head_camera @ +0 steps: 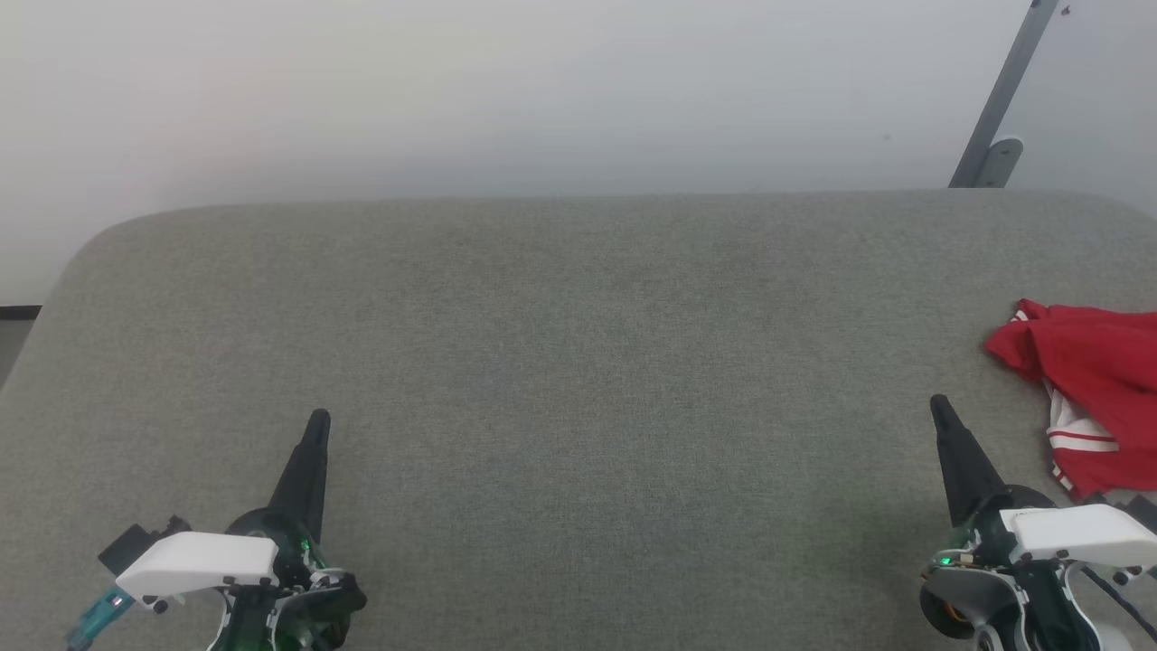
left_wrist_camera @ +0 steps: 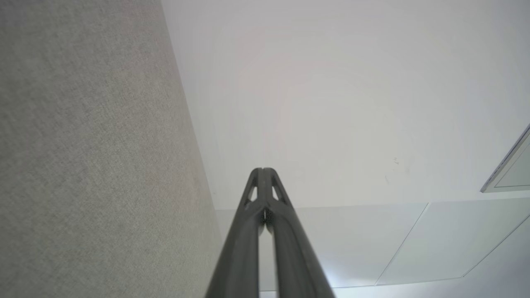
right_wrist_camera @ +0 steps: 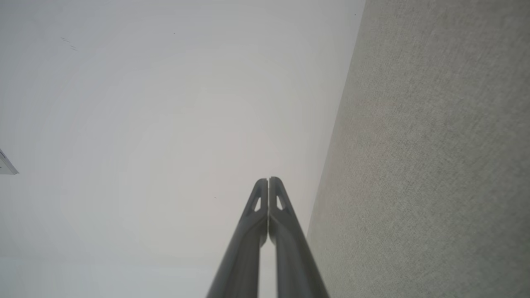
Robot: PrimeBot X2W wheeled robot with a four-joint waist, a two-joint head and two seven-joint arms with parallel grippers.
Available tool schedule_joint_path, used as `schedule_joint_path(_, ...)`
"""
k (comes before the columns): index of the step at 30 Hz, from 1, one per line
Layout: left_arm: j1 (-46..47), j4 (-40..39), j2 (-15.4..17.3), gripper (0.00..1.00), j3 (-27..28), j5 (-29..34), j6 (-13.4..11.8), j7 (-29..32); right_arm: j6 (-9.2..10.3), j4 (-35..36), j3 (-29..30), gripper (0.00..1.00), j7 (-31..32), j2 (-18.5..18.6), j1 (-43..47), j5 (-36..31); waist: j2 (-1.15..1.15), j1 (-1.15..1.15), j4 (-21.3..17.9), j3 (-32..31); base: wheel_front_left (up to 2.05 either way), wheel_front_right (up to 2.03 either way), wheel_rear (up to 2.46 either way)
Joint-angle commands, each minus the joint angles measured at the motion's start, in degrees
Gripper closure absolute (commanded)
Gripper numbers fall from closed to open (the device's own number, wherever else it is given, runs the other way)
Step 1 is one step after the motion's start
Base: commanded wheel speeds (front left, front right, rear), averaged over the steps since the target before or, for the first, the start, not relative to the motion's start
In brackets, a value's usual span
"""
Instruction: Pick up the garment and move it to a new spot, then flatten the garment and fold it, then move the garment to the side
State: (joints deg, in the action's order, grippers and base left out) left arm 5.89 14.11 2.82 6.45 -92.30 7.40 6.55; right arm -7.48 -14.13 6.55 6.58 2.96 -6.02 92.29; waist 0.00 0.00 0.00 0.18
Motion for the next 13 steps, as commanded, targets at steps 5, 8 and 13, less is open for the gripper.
schedule_joint_path(5,0.7,-0.2,-0.1,1.00,0.1,-0.2,0.2,0.2,-0.02,0.2,0.0,1.00,0.1,-0.2,-0.4,0.2,0.00,0.00,0.0,0.0,0.00,0.00,0.00)
schedule_joint_path(8,0.7,-0.2,-0.1,1.00,0.1,-0.2,0.2,0.2,-0.02,0.2,-0.1,1.00,0.1,-0.2,-0.4,0.2,0.00,0.00,0.0,0.0,0.00,0.00,0.00)
schedule_joint_path(13,0.7,-0.2,-0.1,1.00,0.1,-0.2,0.2,0.2,-0.02,0.2,-0.1,1.00,0.1,-0.2,-0.4,0.2,0.00,0.00,0.0,0.0,0.00,0.00,0.00)
